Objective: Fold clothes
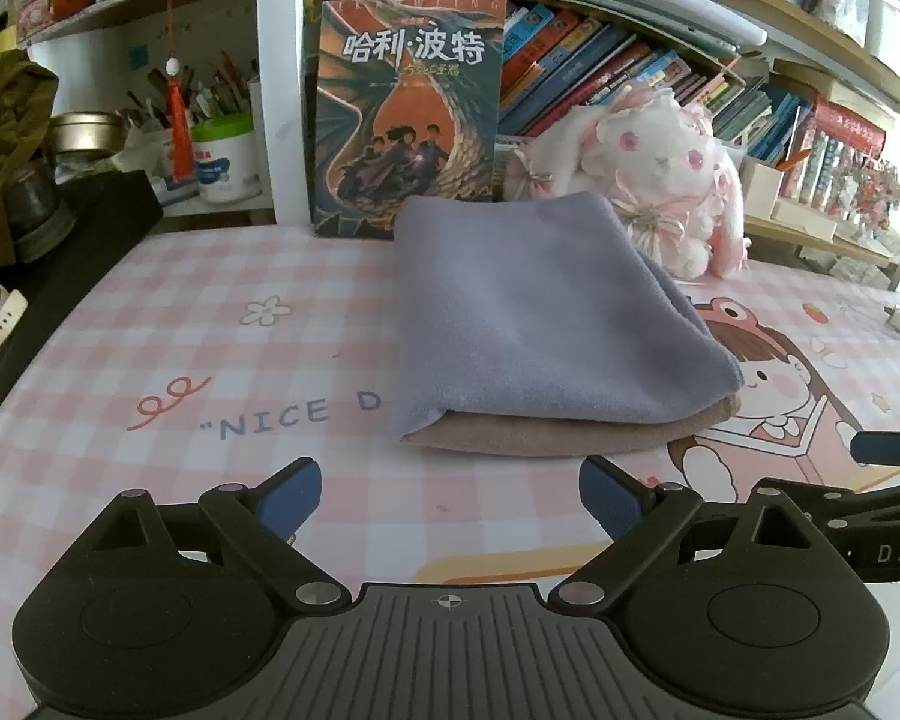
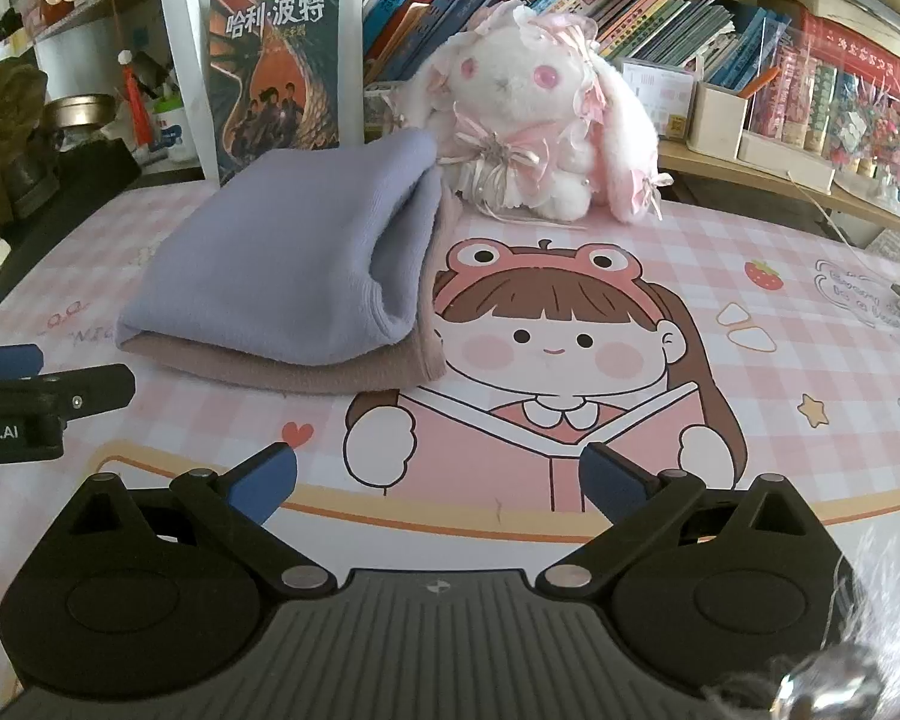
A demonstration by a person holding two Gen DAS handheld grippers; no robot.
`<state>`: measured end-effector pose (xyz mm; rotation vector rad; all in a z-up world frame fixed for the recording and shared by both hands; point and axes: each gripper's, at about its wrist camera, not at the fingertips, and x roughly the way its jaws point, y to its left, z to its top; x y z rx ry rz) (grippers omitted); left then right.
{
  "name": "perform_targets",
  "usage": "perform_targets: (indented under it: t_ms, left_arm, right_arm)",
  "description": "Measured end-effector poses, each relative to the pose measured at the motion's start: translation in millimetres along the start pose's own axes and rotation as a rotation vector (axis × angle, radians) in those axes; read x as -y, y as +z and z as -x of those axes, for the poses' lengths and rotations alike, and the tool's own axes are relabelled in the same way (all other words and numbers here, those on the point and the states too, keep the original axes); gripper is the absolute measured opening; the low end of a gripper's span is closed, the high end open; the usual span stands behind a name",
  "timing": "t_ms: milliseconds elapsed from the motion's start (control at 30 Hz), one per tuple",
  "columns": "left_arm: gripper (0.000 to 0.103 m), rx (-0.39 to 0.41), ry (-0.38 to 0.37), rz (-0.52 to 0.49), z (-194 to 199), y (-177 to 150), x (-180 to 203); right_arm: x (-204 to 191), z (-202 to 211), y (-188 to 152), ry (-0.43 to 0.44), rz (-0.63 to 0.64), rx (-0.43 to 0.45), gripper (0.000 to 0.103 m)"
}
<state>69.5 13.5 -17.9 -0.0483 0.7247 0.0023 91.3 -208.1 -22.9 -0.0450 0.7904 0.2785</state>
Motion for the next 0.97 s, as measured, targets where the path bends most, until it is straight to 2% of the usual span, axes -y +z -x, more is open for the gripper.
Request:
perform_targets:
  t_ms: [967]
  left_arm:
    - [0.095, 0.006, -0.010, 0.011, 4.8, -2.8, 1.6]
  right_arm:
    - [2.3, 3.9, -4.0, -0.003, -0.015, 0.000, 0.101]
